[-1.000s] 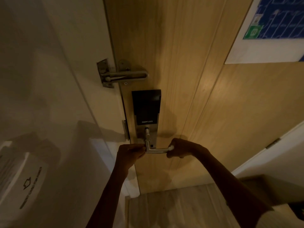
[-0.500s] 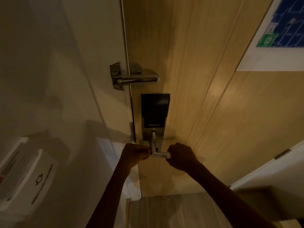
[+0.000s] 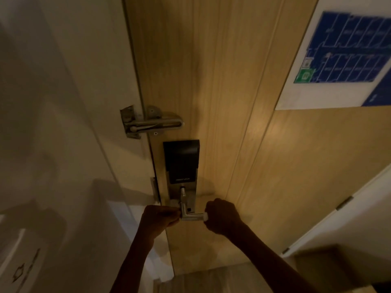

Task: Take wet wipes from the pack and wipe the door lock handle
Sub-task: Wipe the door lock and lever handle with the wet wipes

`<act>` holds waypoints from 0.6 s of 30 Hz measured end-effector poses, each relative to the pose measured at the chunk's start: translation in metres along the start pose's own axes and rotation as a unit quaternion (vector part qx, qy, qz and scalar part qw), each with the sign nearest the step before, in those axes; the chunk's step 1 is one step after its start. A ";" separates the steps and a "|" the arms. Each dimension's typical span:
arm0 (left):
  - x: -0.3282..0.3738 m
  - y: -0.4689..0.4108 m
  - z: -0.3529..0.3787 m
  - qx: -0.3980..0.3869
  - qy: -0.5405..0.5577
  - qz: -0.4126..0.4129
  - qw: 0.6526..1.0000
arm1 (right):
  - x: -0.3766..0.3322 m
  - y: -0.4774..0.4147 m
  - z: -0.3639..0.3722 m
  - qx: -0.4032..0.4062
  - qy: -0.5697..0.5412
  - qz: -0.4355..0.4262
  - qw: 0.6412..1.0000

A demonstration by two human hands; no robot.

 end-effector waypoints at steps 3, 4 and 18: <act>0.000 -0.003 -0.002 0.005 -0.012 -0.003 1.000 | -0.013 -0.003 -0.001 -0.010 0.012 0.010 1.000; 0.000 -0.005 -0.003 0.009 -0.029 -0.003 1.000 | -0.023 -0.004 -0.001 -0.008 0.013 0.008 1.000; 0.019 -0.005 0.000 -0.017 -0.186 0.027 0.982 | -0.059 -0.004 -0.004 0.007 -0.015 -0.018 1.000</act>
Point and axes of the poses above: each hand's wrist, its own y-axis away from the middle knuckle, its own z-axis out of the palm, x = y × z, the point moved 7 cm from there along -y, towards the middle knuckle, and after that the axes turned 6 degrees about -x, right-handed, at the moved point
